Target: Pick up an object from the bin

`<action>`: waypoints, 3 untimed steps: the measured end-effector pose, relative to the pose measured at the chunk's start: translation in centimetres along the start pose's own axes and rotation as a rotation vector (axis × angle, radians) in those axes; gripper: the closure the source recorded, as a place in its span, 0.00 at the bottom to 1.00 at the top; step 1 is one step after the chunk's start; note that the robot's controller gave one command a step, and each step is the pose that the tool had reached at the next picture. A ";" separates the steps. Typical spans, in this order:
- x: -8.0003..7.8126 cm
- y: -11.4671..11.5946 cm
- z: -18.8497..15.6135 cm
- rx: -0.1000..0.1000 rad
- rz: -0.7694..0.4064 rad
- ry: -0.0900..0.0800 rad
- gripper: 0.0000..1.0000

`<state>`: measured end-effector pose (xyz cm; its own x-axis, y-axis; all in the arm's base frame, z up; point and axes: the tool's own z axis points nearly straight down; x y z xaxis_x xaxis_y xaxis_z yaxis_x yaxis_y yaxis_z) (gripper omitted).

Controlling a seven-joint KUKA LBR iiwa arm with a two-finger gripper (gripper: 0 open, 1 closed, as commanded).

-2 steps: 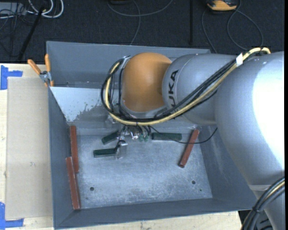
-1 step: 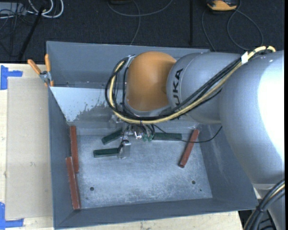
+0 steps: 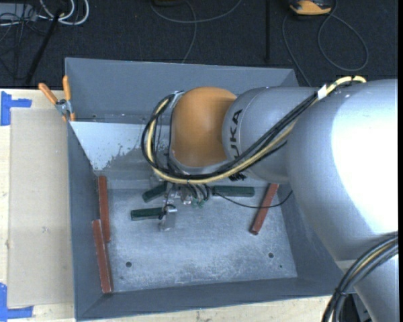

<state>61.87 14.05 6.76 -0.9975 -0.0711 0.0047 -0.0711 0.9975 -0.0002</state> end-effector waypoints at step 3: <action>-0.2 0.0 -6.5 -0.002 0.005 -0.012 1.00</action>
Offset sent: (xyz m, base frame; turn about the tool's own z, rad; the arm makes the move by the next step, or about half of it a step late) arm 0.0000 0.0000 0.0000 0.0000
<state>62.11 14.03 13.22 -0.9978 -0.0660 -0.0076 -0.0661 0.9978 0.0014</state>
